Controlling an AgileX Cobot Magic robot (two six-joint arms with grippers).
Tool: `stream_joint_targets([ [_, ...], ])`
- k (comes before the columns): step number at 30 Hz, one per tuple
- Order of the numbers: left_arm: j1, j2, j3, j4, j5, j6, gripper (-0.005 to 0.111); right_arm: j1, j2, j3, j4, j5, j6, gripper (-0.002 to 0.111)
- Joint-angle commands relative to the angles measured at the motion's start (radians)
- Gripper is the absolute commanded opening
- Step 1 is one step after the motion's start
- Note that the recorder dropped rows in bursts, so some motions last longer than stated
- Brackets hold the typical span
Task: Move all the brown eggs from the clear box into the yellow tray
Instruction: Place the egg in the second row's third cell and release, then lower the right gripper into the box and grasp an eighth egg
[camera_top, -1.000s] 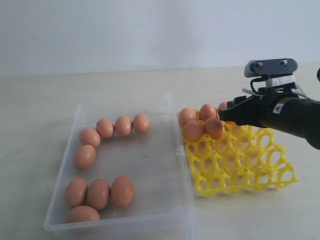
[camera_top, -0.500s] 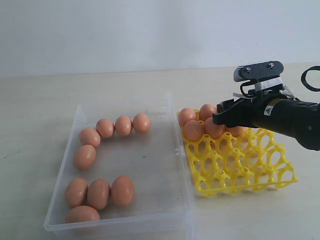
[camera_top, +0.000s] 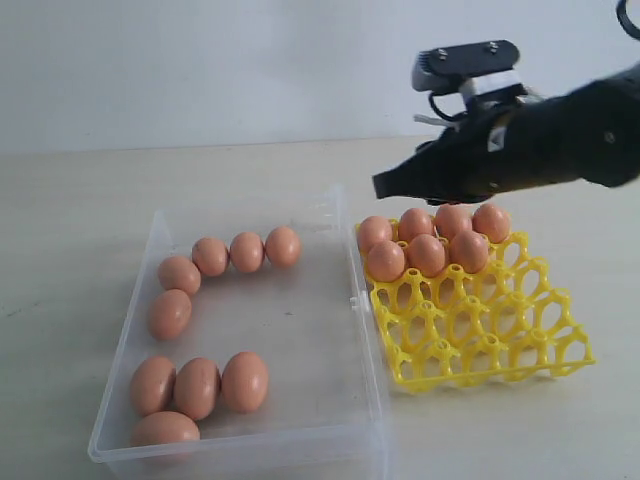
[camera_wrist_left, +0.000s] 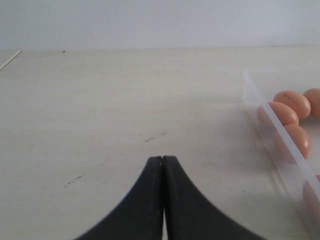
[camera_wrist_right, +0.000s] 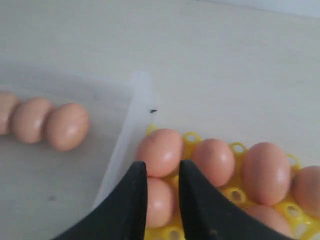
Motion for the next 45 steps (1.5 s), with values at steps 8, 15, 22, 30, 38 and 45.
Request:
stream_joint_targets([
  [8,-0.009,-0.006,-0.004,-0.006,-0.012,0.0,0.0,0.244,0.231,-0.317,0.567,0.411,-0.292,0.053],
  [15,-0.009,-0.006,-0.004,-0.006,-0.012,0.0,0.0,0.287,0.419,-0.425,0.576,0.506,-0.274,0.056],
  [22,-0.009,-0.006,-0.004,-0.006,-0.012,0.0,0.0,0.292,0.476,-0.434,0.472,0.522,-0.201,0.056],
  [30,-0.009,-0.006,-0.004,-0.006,-0.012,0.0,0.0,0.292,0.491,-0.434,0.465,0.594,-0.194,0.056],
  [38,-0.009,-0.006,-0.004,-0.006,-0.012,0.0,0.0,0.303,0.5,-0.434,0.516,0.645,-0.195,0.043],
  [45,-0.009,-0.006,-0.004,-0.006,-0.012,0.0,0.0,0.287,0.414,-0.415,0.378,0.519,-0.231,0.0],
])
